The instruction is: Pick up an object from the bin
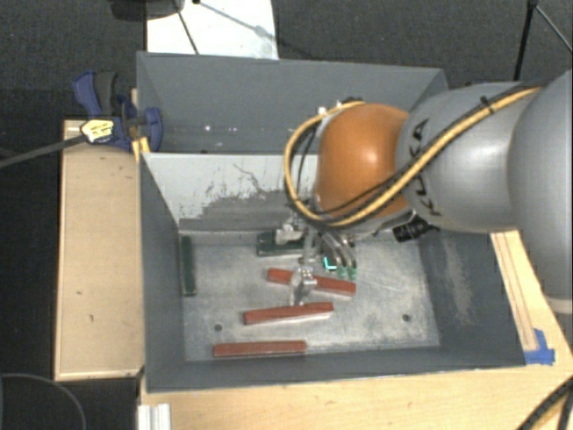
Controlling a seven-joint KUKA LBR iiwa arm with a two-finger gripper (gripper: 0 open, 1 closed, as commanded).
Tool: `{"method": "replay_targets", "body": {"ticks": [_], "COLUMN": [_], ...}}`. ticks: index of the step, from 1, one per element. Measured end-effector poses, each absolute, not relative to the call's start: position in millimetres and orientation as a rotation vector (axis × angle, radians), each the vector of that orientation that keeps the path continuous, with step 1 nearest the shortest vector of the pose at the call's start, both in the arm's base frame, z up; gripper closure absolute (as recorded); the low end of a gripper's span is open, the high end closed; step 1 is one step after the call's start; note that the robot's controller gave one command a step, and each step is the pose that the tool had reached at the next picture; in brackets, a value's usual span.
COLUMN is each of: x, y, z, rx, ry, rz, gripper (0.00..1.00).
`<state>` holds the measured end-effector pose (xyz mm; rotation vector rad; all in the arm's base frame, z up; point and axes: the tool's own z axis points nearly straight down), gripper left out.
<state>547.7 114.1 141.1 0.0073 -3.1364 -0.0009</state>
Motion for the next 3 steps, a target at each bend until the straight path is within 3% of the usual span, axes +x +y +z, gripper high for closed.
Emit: {"method": "replay_targets", "body": {"ticks": [1, 2, 3], "x": [549.7, 528.6, 528.6], "y": [113.6, 89.3, 89.4], "z": [144.8, 74.8, 74.8], "rx": [0.003, 0.077, 0.075], "ry": [-3.144, -3.155, -3.155], "rz": [-0.002, -0.006, -0.006], "gripper": [0.0, 1.0, 1.0]}}
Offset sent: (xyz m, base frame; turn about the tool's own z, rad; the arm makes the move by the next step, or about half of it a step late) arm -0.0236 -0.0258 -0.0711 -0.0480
